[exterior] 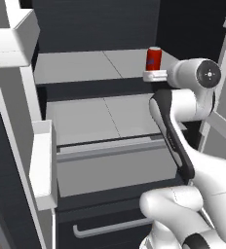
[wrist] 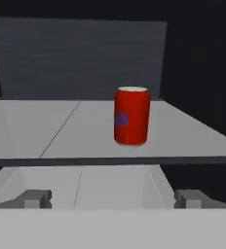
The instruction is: Open the fridge, grab two sodas, and place both sodas inside the bowl with ice on the dining counter.
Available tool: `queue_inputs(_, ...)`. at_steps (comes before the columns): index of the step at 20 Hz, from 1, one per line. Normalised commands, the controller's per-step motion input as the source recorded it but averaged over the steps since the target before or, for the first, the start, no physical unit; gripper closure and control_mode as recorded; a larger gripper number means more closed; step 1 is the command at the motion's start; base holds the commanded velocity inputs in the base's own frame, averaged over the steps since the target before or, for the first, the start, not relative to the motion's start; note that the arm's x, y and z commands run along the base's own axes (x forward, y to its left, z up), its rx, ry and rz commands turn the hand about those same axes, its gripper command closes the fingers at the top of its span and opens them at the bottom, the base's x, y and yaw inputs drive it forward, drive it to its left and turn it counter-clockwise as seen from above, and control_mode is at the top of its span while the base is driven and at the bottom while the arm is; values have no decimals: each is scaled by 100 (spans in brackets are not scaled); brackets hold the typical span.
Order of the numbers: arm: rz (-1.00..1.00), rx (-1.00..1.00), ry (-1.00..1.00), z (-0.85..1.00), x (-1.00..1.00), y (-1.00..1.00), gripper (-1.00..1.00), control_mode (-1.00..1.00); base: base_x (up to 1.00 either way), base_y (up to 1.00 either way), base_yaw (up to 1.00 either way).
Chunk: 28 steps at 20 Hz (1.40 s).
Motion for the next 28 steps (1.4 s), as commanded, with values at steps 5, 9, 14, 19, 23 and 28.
queue_inputs(5,0,7,-3,16,33,-18,-100,-100,0,0,0)
queue_inputs(9,0,11,-1,33,30,-36,-100,-100,0,0,0)
queue_inputs(14,-1,3,0,23,34,-11,-100,-100,0,0,0)
queue_inputs(19,0,0,3,2,38,-1,-100,-100,0,0,0)
queue_inputs(23,0,0,3,0,38,0,-100,-100,0,0,0)
queue_inputs(28,0,0,1,0,38,0,-100,-100,0,0,0)
